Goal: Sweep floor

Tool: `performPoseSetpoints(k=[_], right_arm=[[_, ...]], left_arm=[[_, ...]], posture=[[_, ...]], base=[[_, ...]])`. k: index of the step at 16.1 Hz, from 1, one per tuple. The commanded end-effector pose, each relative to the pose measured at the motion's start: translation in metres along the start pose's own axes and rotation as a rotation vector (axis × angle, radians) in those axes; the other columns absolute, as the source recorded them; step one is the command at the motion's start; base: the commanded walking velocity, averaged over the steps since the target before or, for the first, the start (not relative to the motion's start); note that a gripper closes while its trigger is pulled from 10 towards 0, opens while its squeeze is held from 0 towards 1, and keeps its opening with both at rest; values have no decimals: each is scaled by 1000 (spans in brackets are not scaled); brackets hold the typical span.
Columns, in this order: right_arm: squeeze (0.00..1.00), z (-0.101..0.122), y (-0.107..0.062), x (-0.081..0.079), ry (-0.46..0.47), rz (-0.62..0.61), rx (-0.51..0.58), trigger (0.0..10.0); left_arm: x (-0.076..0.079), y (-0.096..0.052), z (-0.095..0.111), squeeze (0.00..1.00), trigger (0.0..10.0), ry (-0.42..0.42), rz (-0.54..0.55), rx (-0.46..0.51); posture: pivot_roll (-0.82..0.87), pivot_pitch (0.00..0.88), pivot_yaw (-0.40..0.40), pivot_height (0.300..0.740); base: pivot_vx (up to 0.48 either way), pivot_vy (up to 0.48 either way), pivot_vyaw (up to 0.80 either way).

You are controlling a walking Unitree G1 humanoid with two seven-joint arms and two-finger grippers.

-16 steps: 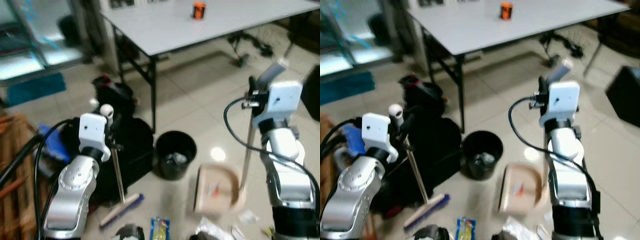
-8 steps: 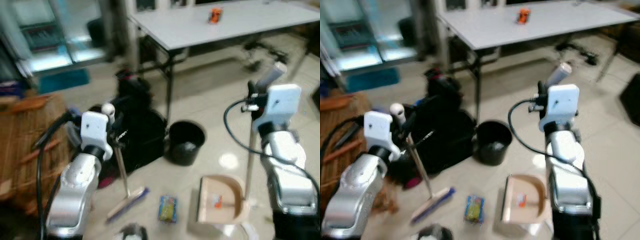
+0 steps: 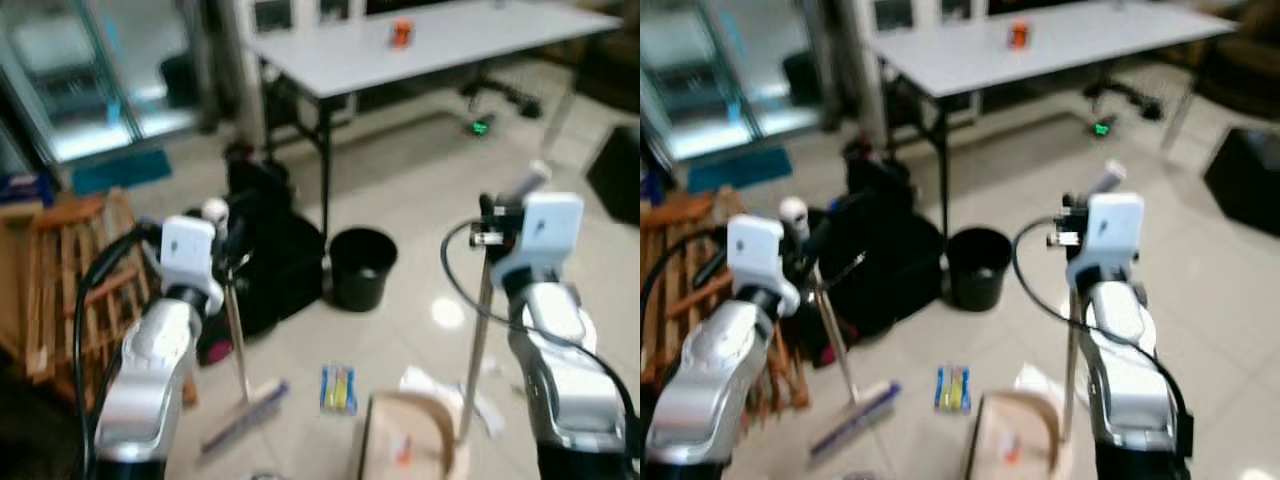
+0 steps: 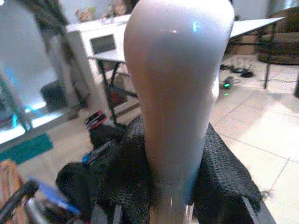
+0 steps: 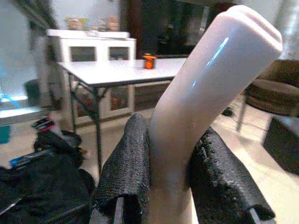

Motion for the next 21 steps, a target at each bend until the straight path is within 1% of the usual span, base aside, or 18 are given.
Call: performPoseSetpoints(k=[1,3,9,13,20,21], right_arm=[[0,15,0,-4,4,9,43,10000],[0,15,0,-4,6,6,42,10000],[0,15,-2,4,22,-36,44,10000],[0,17,-2,3,29,-40,50,10000],[0,16,-1,1,39,-37,45,10000],[0,16,-1,-1,36,-27,44,10000]], left_arm=[[-10,2,10,0,10000,24,25,39],[-10,3,11,0,10000,24,26,40],[-11,8,12,0,10000,36,18,44],[-12,14,14,0,10000,40,15,47],[-12,15,18,0,10000,33,20,64],[-12,14,24,0,10000,77,23,94]], posture=[[10,11,26,740],[8,10,29,740],[6,7,51,740],[8,5,53,740],[15,8,53,740],[16,8,52,740]], base=[[0,382,-519],[0,384,-516],[0,390,-514],[0,412,-519],[0,452,-525],[0,0,0]])
Point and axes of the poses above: a point about 5 cm out from each wrist's last joint towards the gripper, its own y axis pointing out of the wrist towards the gripper, its own z axis along the axis of the wrist's last joint, x = y × z, the point moved 6 cm from there along y, pointing out of the wrist towards the gripper, and after that the axes turned 7 degrees about y, right-handed, at the moved point
